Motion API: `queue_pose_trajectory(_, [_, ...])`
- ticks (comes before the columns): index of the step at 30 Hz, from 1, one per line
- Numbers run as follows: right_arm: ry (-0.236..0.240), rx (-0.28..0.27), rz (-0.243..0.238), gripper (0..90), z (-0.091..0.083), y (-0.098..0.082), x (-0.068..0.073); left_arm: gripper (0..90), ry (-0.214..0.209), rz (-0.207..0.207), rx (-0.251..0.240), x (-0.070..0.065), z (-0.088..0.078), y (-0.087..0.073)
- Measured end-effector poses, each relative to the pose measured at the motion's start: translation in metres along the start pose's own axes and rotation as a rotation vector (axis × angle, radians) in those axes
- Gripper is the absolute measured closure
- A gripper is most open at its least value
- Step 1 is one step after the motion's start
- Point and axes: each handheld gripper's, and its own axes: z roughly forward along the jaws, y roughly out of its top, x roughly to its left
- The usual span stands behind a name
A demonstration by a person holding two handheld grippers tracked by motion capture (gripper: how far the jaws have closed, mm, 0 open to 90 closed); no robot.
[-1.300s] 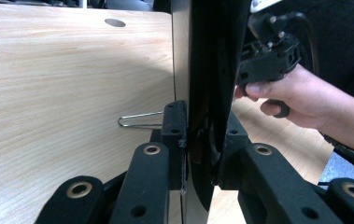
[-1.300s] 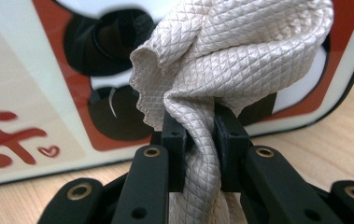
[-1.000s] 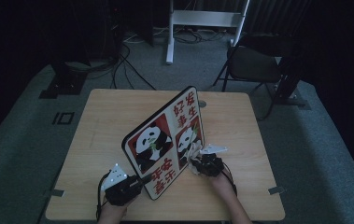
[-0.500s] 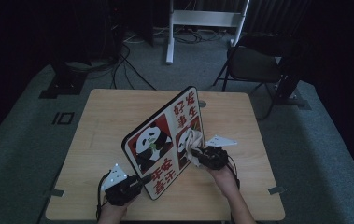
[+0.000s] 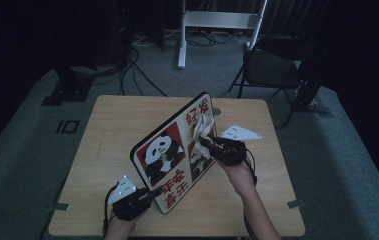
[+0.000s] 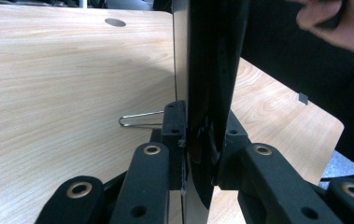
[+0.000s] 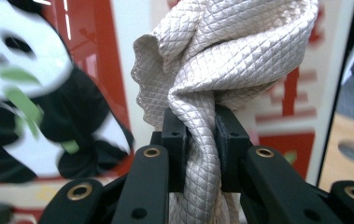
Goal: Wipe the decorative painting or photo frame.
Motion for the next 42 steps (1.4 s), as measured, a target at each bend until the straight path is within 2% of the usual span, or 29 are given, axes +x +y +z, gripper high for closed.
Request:
queue_pose_trajectory(3, [0.000,-0.027,-0.028,77.0,0.000,0.016,0.006,78.6,-0.004,-0.002,0.000,0.001,0.000,0.000])
queue_pose_trajectory(14, [0.030,-0.111,-0.081,76.9,0.000,0.061,0.023,78.6,-0.002,0.003,0.001,0.000,0.000,0.000])
queue_pose_trajectory(20, [0.027,-0.122,-0.102,76.9,0.006,0.075,0.030,78.7,-0.001,0.004,0.000,0.000,0.000,0.000])
queue_pose_trajectory(24, [0.022,-0.100,-0.100,76.9,0.015,0.073,0.030,78.6,0.001,0.012,0.001,0.000,0.000,0.000])
queue_pose_trajectory(29, [0.020,-0.068,-0.088,76.9,0.025,0.063,0.027,78.2,-0.013,0.012,0.001,0.003,0.000,-0.001])
queue_pose_trajectory(36, [0.010,-0.048,-0.083,76.9,0.026,0.052,0.024,78.3,-0.001,0.022,0.000,0.001,0.000,0.000])
queue_pose_trajectory(42, [0.006,-0.021,-0.070,76.9,0.028,0.035,0.022,78.2,0.008,0.031,0.003,0.000,0.000,0.000])
